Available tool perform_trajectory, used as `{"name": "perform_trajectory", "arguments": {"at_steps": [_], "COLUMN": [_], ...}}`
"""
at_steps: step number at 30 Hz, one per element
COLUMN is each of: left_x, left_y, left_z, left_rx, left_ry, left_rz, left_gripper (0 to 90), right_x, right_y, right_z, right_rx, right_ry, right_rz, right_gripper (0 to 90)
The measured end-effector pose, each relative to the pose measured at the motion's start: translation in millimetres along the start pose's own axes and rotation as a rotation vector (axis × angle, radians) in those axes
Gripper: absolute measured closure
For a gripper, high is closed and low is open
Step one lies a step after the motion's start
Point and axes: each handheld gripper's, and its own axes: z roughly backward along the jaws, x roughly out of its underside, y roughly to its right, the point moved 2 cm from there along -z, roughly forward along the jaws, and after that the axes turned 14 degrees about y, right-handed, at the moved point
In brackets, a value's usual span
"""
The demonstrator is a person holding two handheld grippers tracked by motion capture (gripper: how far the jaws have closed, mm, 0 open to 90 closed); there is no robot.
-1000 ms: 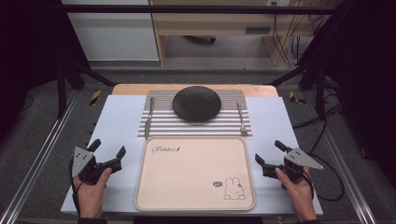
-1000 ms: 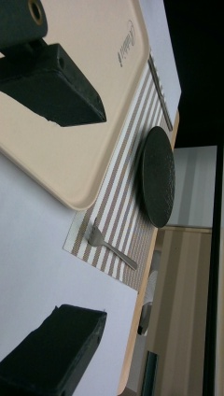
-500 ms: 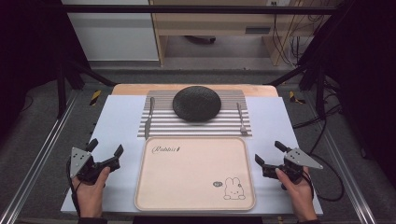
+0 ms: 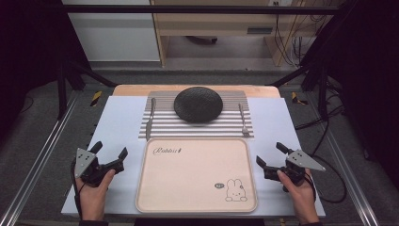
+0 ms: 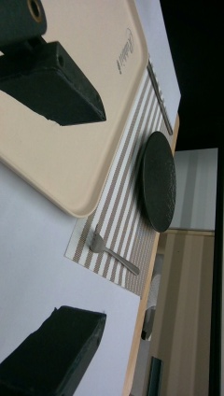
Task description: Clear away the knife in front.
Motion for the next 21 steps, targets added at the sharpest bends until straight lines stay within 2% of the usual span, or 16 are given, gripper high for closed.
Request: {"name": "perform_trajectory", "arguments": {"at_steps": [1,3,4,5,9,10,14,15,19,21], "left_x": [0.6,-0.4,-0.4,-2.0,-3.5,-4.8,-7.8,-8.8,-11.0,-12.3], "left_y": [4.0,9.4,9.4,13.6,18.5,23.1,27.9,29.7,32.1,33.2], "left_z": [-2.2,-6.8,-6.8,-12.8,-20.4,-26.9,-36.1,-41.5,-50.9,-59.2], "left_rx": [0.004,0.019,0.019,0.028,0.032,0.06,0.083,0.084,0.099,0.108], "left_ry": [-0.015,-0.04,-0.04,-0.074,-0.101,-0.12,-0.137,-0.142,-0.152,-0.166], "left_rz": [0.004,-0.016,-0.016,-0.034,-0.051,-0.057,-0.071,-0.058,-0.055,-0.066], "left_gripper": [3.1,3.2,3.4,3.6,4.5,4.4,4.6,5.6,5.7,5.7], "right_x": [0.4,0.9,0.9,1.9,4.9,5.2,4.5,3.7,4.7,5.5], "right_y": [-1.8,-3.4,-3.4,-6.1,-8.8,-9.0,-9.9,-10.6,-12.1,-13.3], "right_z": [0.8,1.2,1.2,1.3,0.0,-0.2,-0.3,0.1,0.7,0.7], "right_rx": [0.002,0.008,0.008,0.007,0.001,-0.001,-0.01,-0.015,-0.019,-0.023], "right_ry": [-0.005,-0.019,-0.019,-0.037,-0.067,-0.071,-0.071,-0.069,-0.075,-0.081], "right_rz": [-0.001,0.007,0.007,0.017,0.017,0.019,0.018,0.027,0.015,0.005], "right_gripper": [5.0,5.0,5.0,5.0,4.8,4.7,4.7,4.6,4.5,4.6]}}
